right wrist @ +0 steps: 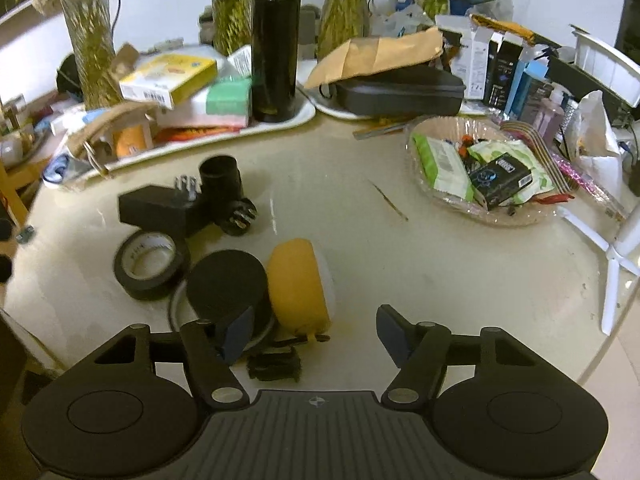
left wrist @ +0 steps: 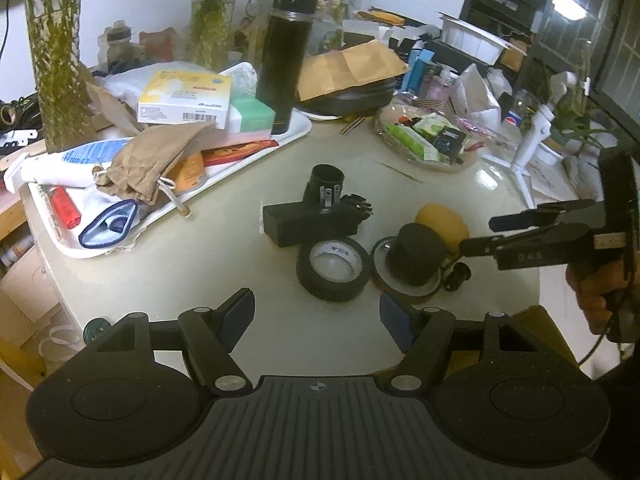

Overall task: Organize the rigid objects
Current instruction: 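Reach the right gripper to the yellow egg-shaped sponge and grasp it, then grasp the black power adapter with the left gripper while the right gripper holds the sponge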

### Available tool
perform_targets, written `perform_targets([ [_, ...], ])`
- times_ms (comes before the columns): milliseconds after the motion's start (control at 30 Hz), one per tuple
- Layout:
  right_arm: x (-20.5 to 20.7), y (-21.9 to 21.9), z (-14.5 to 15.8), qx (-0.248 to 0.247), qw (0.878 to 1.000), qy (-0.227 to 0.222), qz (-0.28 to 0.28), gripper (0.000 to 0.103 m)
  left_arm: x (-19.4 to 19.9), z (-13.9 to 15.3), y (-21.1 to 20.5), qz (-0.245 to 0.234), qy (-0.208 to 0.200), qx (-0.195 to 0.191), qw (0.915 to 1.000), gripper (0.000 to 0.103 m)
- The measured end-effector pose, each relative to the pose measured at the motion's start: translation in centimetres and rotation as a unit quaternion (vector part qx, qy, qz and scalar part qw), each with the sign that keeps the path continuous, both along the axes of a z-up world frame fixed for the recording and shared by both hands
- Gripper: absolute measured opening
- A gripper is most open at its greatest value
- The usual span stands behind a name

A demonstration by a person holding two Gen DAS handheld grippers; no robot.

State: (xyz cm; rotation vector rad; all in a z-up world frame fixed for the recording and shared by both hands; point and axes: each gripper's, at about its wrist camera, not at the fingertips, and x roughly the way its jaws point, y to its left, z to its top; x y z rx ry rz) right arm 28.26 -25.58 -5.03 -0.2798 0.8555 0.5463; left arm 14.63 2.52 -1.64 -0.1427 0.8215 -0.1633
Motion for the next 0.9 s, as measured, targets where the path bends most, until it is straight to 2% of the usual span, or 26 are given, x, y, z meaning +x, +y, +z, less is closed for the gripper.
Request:
perform_targets([
  [133, 0.9, 0.6, -1.1, -0.020, 1.000, 0.009, 0.002, 0.066, 0.1, 0.0, 0.1, 0.005, 0.001, 0.001, 1.0000, 0.069],
  [333, 1.8, 1.3, -2.1, -0.025, 1.000, 0.009, 0.005, 0.064, 0.2, -0.2, 0.5, 0.021, 0.009, 0.000, 0.9997, 0.069],
  [500, 2.8, 2.0, -2.8, -0.023, 1.000, 0.010, 0.004, 0.050, 0.3, -0.2, 0.7, 0.026, 0.012, -0.006, 0.9996, 0.069],
  [700, 3.8, 1.7, -3.2, 0.006, 1.000, 0.024, -0.009, 0.048, 0.3, -0.3, 0.5, 0.024, 0.012, -0.001, 0.9996, 0.069],
  [900, 3.7, 1.3, -2.9, 0.013, 0.999, 0.029, -0.021, 0.047, 0.3, -0.2, 0.1, 0.023, 0.006, 0.010, 0.9997, 0.069],
])
